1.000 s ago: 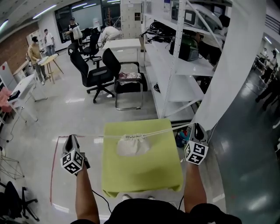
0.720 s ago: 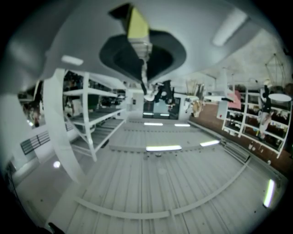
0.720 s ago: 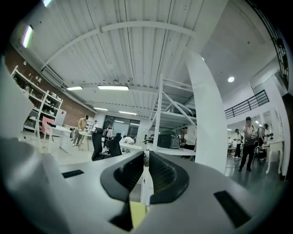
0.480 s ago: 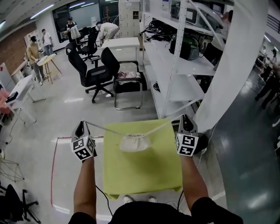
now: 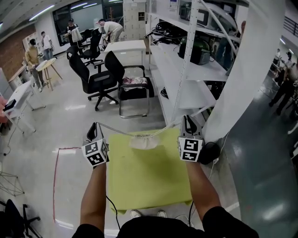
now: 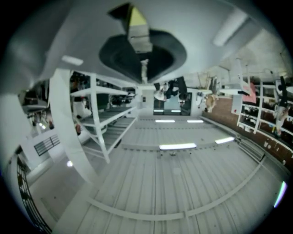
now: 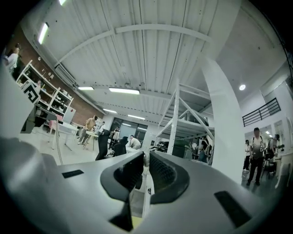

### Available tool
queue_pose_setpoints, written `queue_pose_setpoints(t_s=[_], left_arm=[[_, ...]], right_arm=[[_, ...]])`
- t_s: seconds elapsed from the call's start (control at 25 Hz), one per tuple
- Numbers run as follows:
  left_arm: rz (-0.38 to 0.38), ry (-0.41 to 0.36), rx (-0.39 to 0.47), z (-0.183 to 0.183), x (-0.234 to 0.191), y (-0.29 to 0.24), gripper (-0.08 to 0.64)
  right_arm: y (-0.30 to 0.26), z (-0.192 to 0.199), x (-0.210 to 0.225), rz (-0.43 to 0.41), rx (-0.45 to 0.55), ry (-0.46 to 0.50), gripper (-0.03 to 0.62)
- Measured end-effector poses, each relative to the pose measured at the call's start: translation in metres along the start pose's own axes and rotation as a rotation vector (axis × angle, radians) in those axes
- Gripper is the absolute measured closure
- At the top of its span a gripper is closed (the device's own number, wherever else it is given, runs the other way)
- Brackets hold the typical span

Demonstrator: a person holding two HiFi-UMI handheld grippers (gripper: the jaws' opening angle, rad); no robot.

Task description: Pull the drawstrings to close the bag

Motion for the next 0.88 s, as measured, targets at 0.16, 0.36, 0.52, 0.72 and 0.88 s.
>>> queue_pose_setpoints(t_s=[0.16,0.36,0.52,0.72,0.88], left_arm=[[0.023,0.057,-0.085,0.043,0.008,0.013,0.52],[0.039,0.068,-0.191,0.091,0.017,0.029,0.518],[0.053,0.059,-0.28,0.127,0.024,0.042,0.518],[0.065,0.038,-0.371,0.169,0.037,0.057,0.518],[0.066,0.027,-0.438,0.2,0.043,0.066,0.518]], right_arm=[[0.014,0.037,-0.016,-0.047,-0.084,0.008,0.555],[0.033,0.078,-0.033,-0.1,-0.181,0.009,0.555],[0.048,0.108,-0.044,-0.131,-0.258,0.003,0.555],[0.068,0.147,-0.055,-0.164,-0.357,0.002,0.555],[0.081,0.179,-0.063,-0.188,-0.43,0.012,0.555]])
Point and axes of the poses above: the fingertips, and each gripper's own axes: y backward along the fingers, x to its right, z out of its underside, the point moved 8 cm from there along y, backward along the fingers, and after that the axes turned 14 degrees about -x, right-handed, at the moved point
